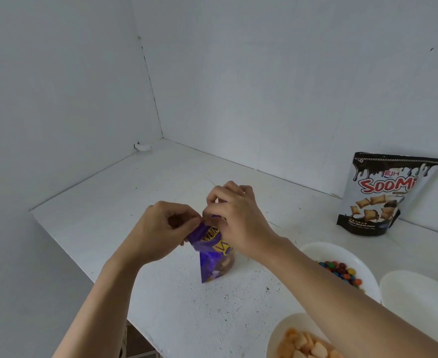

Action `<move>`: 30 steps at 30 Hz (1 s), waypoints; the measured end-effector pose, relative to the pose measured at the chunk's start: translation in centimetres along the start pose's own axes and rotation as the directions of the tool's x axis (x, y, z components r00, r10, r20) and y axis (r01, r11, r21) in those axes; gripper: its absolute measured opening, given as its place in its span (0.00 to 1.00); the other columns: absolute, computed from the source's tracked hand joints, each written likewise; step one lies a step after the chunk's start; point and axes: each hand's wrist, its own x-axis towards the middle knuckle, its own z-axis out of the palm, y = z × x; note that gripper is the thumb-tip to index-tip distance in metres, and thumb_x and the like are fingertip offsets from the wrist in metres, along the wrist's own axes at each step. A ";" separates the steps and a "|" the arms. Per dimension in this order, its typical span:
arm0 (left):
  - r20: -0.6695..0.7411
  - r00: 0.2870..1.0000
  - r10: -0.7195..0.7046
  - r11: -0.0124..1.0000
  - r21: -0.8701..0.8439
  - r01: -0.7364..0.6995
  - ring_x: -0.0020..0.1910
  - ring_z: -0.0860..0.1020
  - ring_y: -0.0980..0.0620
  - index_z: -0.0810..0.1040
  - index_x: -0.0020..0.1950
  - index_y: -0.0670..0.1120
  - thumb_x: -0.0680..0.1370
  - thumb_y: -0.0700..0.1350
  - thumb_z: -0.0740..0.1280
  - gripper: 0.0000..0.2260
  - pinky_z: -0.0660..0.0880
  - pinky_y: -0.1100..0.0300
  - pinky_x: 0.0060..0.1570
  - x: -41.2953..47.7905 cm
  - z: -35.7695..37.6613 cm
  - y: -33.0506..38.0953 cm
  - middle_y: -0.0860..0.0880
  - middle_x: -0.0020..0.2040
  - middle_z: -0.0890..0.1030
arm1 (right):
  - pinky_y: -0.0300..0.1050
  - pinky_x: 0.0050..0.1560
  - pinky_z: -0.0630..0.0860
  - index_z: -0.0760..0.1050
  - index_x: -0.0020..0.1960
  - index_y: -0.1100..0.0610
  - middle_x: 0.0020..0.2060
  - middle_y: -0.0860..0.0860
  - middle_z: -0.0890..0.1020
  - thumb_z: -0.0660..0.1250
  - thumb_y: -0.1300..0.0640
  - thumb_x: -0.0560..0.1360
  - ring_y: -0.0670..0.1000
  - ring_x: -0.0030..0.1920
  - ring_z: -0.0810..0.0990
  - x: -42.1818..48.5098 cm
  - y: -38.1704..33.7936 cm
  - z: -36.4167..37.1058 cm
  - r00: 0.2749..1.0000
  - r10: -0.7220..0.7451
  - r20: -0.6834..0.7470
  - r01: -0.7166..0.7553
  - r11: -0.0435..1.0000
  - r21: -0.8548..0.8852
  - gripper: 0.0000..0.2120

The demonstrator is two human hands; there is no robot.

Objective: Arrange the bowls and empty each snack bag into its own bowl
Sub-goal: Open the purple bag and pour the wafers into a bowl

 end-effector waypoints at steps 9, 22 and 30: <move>0.106 0.963 0.246 0.969 -0.012 -0.246 0.39 0.84 0.54 0.86 0.48 0.47 0.73 0.30 0.72 0.13 0.79 0.65 0.42 0.9 1.3 0.2 0.57 0.41 0.86 | 0.34 0.48 0.75 0.82 0.45 0.62 0.46 0.53 0.77 0.69 0.73 0.74 0.47 0.45 0.79 -1.7 1.1 -2.2 0.992 0.055 0.118 -0.100 0.902 0.421 0.08; 0.202 0.915 0.350 0.869 0.294 -0.397 0.42 0.77 0.59 0.82 0.52 0.53 0.79 0.47 0.70 0.03 0.74 0.66 0.38 2.5 -0.2 -0.4 0.60 0.50 0.75 | 0.45 0.46 0.78 0.74 0.48 0.56 0.48 0.44 0.77 0.67 0.66 0.79 0.48 0.47 0.77 -3.6 4.1 -3.7 0.991 0.097 0.095 -0.120 0.955 0.272 0.06; 0.306 0.864 0.400 0.866 0.181 -0.466 0.50 0.76 0.62 0.77 0.50 0.57 0.80 0.41 0.69 0.10 0.73 0.71 0.45 1.9 1.6 1.2 0.65 0.65 0.71 | 0.39 0.46 0.74 0.74 0.50 0.48 0.44 0.41 0.76 0.69 0.63 0.72 0.46 0.47 0.73 -4.0 3.2 -4.0 0.966 0.100 0.239 -0.160 0.956 0.247 0.12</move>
